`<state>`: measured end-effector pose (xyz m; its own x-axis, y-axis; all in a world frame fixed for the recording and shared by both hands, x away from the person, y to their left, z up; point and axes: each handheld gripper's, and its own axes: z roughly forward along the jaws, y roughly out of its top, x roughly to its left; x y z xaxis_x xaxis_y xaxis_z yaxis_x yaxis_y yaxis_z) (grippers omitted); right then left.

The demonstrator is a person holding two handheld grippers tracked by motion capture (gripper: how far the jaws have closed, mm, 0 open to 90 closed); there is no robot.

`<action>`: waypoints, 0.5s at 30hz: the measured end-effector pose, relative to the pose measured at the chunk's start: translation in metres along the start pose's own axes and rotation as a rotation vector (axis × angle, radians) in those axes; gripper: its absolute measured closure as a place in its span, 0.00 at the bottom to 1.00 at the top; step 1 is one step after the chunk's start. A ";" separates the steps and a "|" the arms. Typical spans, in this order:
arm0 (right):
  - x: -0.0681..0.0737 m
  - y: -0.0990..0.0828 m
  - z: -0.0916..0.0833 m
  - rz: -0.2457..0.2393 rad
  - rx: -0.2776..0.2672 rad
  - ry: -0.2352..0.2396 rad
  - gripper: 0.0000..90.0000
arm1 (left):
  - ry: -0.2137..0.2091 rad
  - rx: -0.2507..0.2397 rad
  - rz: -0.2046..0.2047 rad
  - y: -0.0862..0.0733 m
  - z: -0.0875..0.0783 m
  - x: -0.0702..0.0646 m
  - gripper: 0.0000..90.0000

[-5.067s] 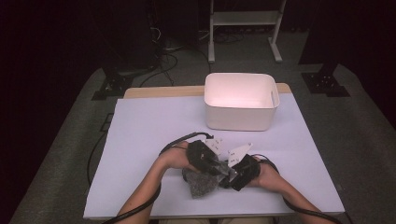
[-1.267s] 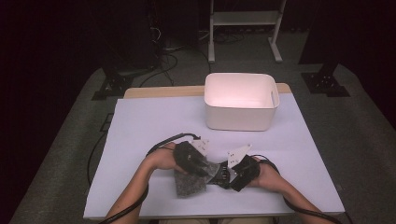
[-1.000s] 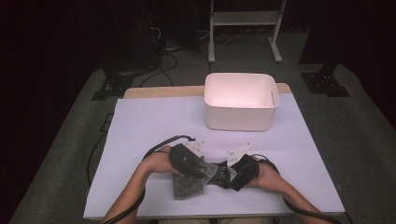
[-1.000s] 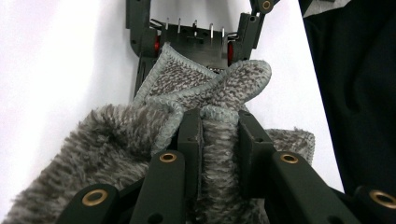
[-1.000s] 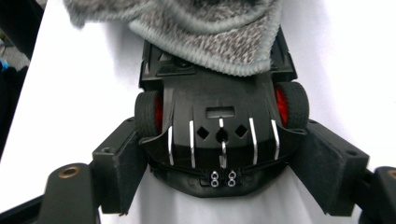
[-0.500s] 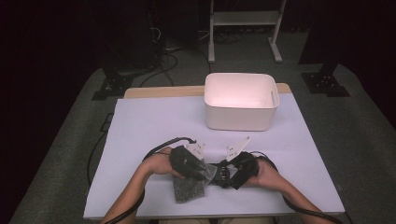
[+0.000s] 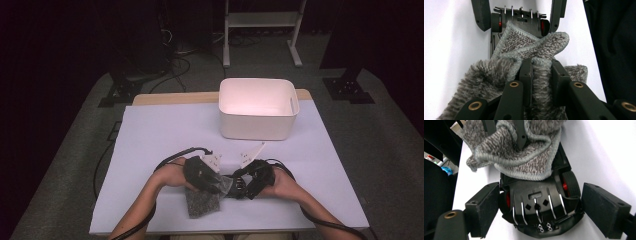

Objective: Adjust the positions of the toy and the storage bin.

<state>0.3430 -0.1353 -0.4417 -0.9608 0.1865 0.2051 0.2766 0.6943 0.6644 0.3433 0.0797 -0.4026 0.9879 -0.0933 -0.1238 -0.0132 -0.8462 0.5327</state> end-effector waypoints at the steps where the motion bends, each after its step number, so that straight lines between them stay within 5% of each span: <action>1: 0.000 0.001 -0.001 0.006 -0.010 0.003 0.18 | -0.001 -0.001 0.000 0.000 0.000 0.000 0.83; 15: -0.008 0.004 -0.008 0.034 -0.062 0.009 0.18 | -0.011 -0.013 -0.001 -0.001 0.001 0.000 0.83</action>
<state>0.3525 -0.1395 -0.4346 -0.9508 0.2025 0.2345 0.3097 0.6436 0.6999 0.3429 0.0797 -0.4037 0.9862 -0.0983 -0.1332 -0.0102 -0.8393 0.5436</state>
